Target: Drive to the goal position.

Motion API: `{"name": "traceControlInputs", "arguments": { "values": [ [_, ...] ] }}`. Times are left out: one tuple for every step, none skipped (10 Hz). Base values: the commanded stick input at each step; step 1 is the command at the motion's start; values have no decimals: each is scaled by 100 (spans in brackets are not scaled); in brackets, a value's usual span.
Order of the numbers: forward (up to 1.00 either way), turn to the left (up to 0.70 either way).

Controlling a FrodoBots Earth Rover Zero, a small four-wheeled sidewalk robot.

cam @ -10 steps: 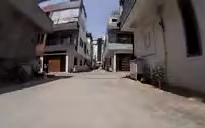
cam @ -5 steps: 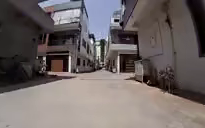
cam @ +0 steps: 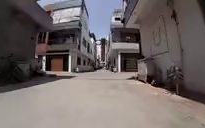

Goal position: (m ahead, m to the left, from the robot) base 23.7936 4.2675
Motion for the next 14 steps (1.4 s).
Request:
{"name": "traceControlInputs", "arguments": {
  "values": [
    [50,0],
    [50,0],
    [50,0],
    [50,0],
    [50,0],
    [50,0],
    [50,0],
    [59,0],
    [70,0],
    [70,0],
    [74,0],
    [85,0],
    [85,0],
    [85,0]
  ]
}}
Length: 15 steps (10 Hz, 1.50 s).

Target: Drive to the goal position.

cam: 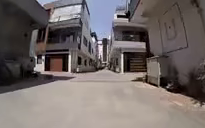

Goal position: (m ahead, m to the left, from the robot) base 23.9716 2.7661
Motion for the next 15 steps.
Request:
{"name": "traceControlInputs", "arguments": {
  "values": [
    [85,0],
    [85,0],
    [85,0],
    [85,0],
    [85,0],
    [85,0],
    [85,0],
    [85,0],
    [85,0],
    [85,0],
    [85,0],
    [85,0],
    [85,0],
    [85,0],
    [85,0]
  ]
}}
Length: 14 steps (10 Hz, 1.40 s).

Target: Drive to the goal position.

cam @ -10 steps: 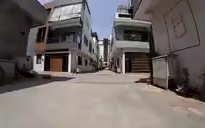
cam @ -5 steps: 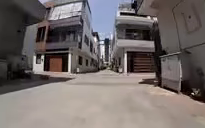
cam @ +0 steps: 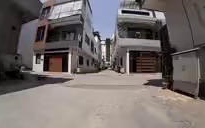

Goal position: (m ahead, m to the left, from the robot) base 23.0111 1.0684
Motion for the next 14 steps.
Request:
{"name": "traceControlInputs", "arguments": {
  "values": [
    [85,0],
    [85,0],
    [85,0],
    [85,0],
    [85,-25],
    [85,-34],
    [85,-34],
    [85,-34],
    [85,-24],
    [85,-3],
    [85,0],
    [85,0],
    [85,0],
    [85,0]
  ]
}}
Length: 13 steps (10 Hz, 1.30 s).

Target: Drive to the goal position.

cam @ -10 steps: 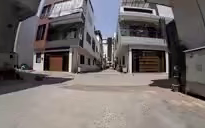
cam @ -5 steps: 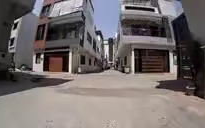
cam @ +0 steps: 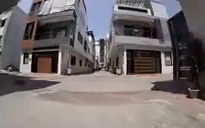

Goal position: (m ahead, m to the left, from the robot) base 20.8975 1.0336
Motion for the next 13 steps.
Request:
{"name": "traceControlInputs", "arguments": {
  "values": [
    [85,0],
    [85,0],
    [85,0],
    [85,0],
    [85,0],
    [85,0],
    [85,0],
    [85,0],
    [85,0],
    [85,0],
    [85,0],
    [85,0],
    [85,0]
  ]
}}
